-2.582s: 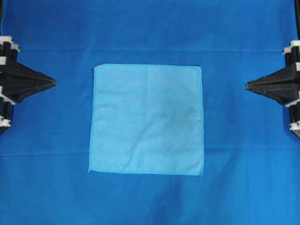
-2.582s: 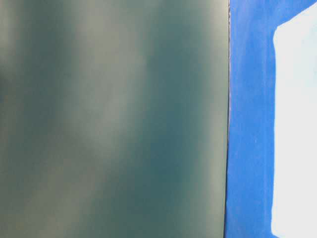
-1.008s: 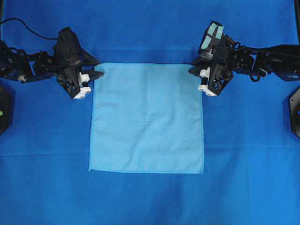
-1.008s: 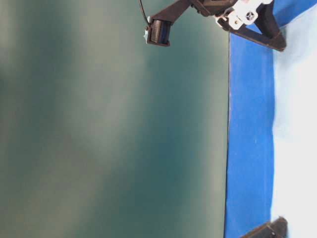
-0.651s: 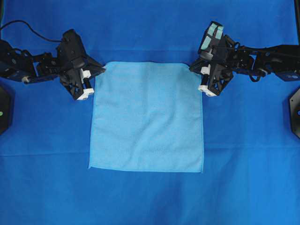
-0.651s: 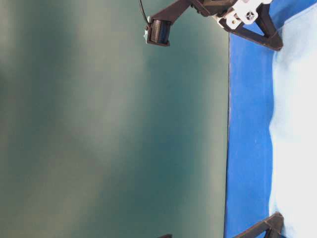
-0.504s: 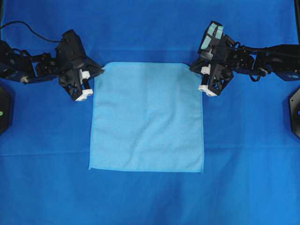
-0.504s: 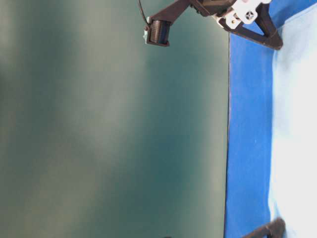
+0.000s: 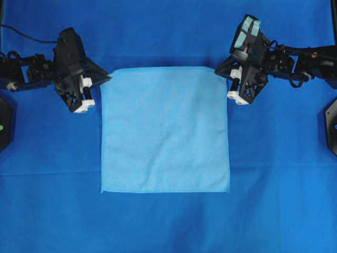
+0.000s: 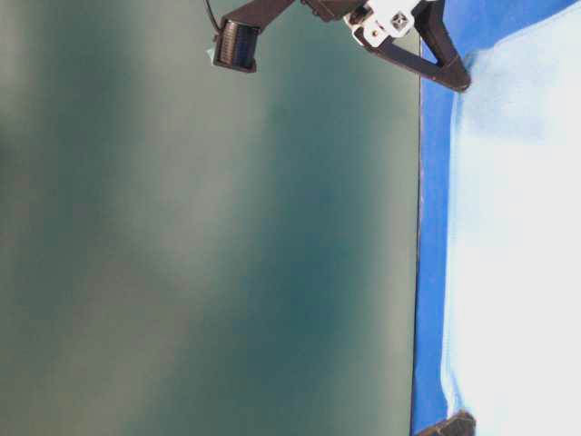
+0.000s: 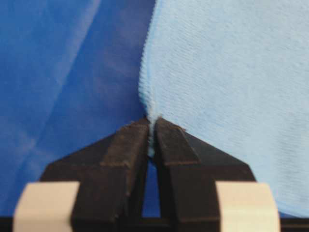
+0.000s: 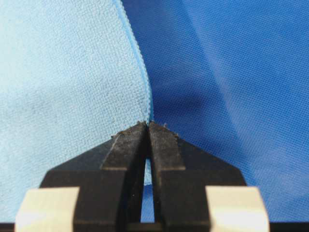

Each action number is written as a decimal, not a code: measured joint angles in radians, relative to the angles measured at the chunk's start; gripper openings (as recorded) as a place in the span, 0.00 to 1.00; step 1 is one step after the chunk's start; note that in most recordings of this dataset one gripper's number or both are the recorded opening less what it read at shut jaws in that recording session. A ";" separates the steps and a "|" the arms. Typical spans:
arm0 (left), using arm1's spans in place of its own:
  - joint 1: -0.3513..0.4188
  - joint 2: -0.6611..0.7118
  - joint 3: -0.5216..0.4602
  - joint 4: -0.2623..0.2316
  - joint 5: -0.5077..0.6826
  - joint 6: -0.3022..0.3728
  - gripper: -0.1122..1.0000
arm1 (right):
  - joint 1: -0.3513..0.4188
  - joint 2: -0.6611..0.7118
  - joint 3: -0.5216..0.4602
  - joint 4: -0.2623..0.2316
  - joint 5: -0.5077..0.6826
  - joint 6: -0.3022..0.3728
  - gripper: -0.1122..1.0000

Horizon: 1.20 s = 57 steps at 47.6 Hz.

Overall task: Fold the light blue towel.
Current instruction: 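Pull both top corners down toward the bottom edge, folding the towel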

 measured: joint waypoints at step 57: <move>-0.718 0.101 -0.077 -0.003 0.041 -0.311 0.12 | 0.621 0.003 -0.037 0.005 0.144 0.456 0.12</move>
